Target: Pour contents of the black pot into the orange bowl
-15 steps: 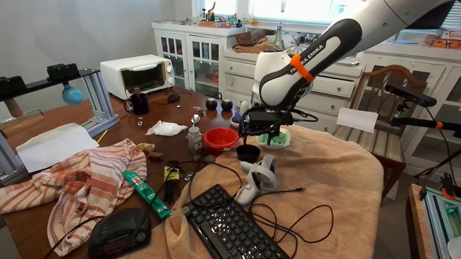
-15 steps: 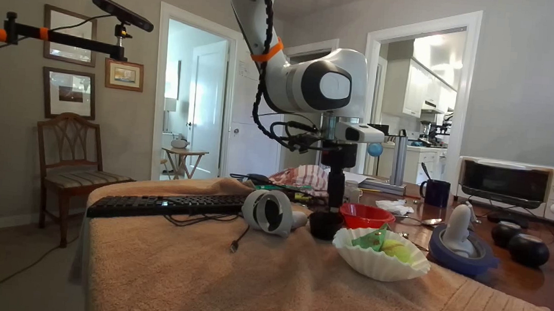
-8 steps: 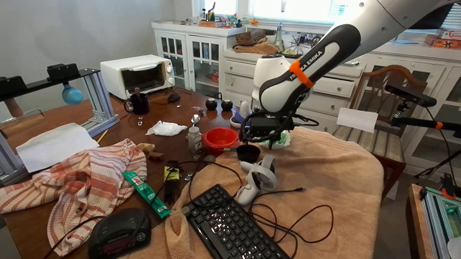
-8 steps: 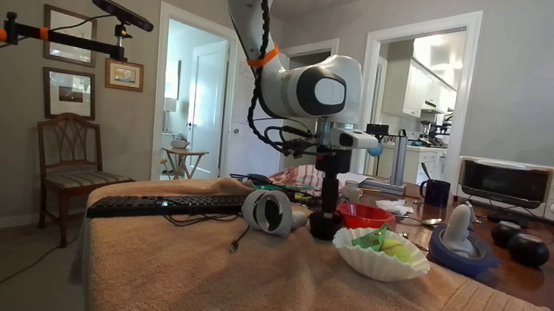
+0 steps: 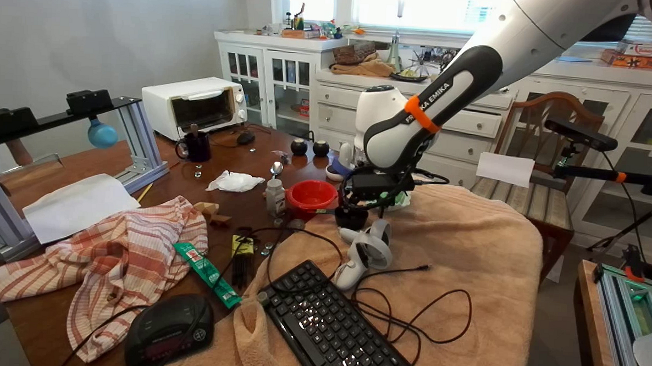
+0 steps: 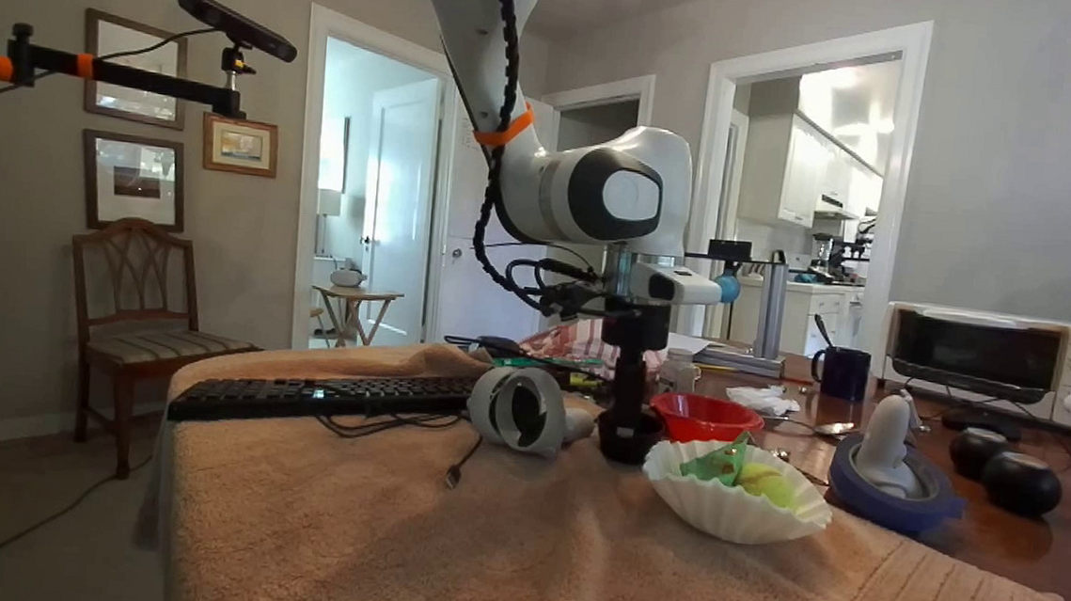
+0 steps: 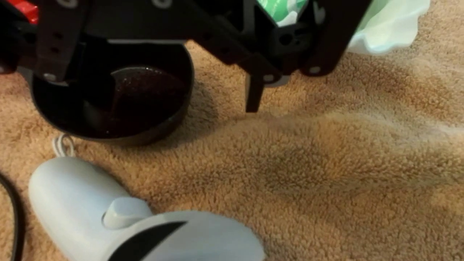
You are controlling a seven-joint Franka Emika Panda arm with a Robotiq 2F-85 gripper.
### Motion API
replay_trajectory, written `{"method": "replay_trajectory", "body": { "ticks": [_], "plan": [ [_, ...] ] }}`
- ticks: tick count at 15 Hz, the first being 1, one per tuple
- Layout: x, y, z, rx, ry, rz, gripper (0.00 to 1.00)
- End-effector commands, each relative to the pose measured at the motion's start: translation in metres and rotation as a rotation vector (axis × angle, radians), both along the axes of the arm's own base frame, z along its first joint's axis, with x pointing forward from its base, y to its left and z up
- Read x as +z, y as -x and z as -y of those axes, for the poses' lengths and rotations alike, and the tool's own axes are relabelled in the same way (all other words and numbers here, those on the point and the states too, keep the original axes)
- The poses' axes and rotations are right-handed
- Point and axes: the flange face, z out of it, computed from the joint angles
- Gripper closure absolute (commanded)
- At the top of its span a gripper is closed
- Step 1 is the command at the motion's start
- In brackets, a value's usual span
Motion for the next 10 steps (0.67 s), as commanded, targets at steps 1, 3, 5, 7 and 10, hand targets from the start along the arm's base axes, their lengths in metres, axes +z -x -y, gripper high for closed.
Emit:
{"method": "replay_trajectory", "body": {
  "ticks": [1, 3, 5, 7, 10],
  "plan": [
    [-0.0008, -0.0050, 0.0027, -0.002, 0.016, 0.003, 0.23],
    [-0.0014, -0.0069, 0.0030, 0.000, 0.015, 0.002, 0.42],
    [-0.0035, -0.0074, 0.0013, 0.007, 0.009, -0.001, 0.58],
    [-0.0048, -0.0074, 0.0003, 0.011, 0.008, -0.003, 0.73],
    [-0.0073, -0.0070, -0.0011, 0.018, 0.009, -0.007, 0.97]
  ]
}}
